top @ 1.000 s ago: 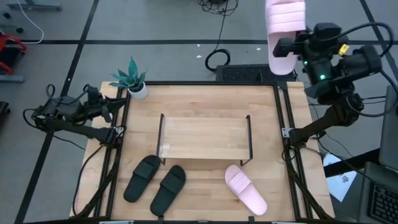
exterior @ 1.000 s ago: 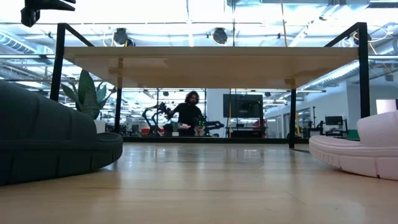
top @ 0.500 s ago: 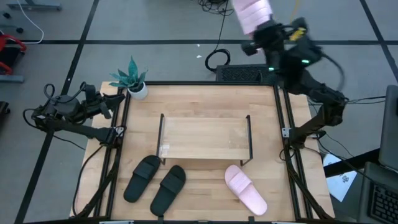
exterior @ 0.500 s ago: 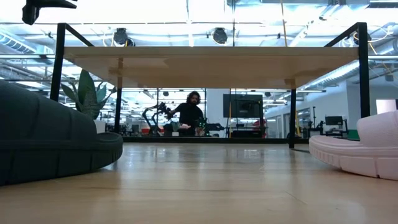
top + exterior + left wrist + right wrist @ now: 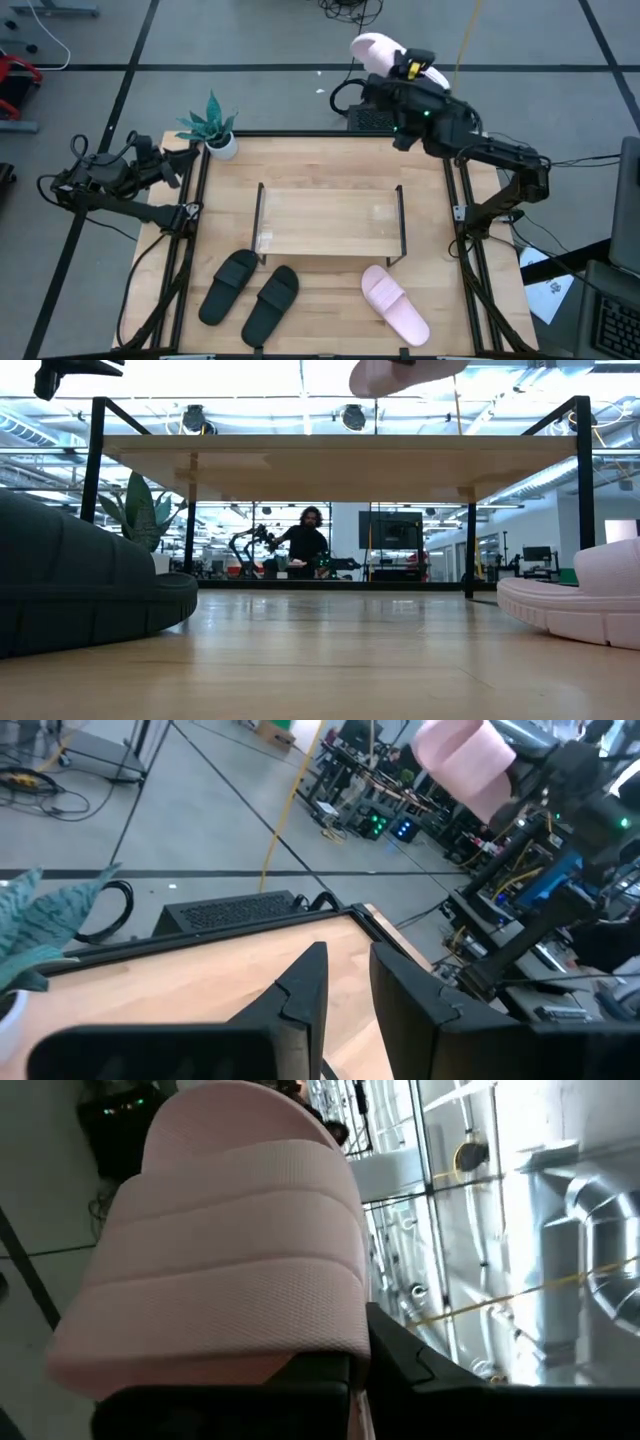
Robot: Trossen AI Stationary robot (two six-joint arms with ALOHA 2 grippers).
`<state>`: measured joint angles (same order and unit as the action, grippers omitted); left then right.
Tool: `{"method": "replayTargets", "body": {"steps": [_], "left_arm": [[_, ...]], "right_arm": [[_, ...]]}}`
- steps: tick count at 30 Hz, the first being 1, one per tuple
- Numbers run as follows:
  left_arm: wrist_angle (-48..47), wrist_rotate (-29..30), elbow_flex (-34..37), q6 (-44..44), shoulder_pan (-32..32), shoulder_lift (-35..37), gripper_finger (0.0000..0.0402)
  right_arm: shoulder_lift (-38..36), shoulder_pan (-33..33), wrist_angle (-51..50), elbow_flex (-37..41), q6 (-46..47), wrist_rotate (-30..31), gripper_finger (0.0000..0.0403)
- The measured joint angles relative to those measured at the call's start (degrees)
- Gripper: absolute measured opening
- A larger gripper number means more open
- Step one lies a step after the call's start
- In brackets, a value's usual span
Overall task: Pick and place slides into the shelf
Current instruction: Put the right pink slipper on the shelf
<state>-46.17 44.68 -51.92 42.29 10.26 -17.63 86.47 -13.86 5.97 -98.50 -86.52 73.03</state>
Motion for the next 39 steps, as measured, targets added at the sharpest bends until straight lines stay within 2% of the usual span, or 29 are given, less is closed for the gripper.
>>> {"method": "replayTargets", "body": {"steps": [6,13,19,24,28,34,39], "left_arm": [[0.05,2.52,0.00,0.24,0.00,0.00,0.0076],[0.13,3.74,0.00,2.07,0.00,0.00,0.0076],[0.20,3.82,0.00,4.77,0.00,0.00,0.0076],[0.20,3.87,0.00,6.32,0.00,0.00,0.0076],[0.20,4.91,0.00,7.04,0.00,0.00,0.0076],[0.20,6.87,0.00,9.42,0.00,0.00,0.0076],[0.20,7.38,0.00,11.44,0.00,0.01,0.0076]], "right_arm": [[0.19,-0.47,0.16,0.19,15.03,3.56,0.0000],[0.36,-2.01,-0.21,0.20,22.77,4.90,0.0000],[0.32,-2.07,-0.24,0.20,36.45,7.15,0.0000],[0.60,2.48,-0.25,0.20,49.66,12.97,0.0000],[0.58,6.47,0.12,0.17,56.37,16.99,0.0000],[0.58,14.03,0.31,0.29,63.45,16.94,0.0000],[0.64,20.18,7.62,2.53,64.69,16.96,0.0000]]}}
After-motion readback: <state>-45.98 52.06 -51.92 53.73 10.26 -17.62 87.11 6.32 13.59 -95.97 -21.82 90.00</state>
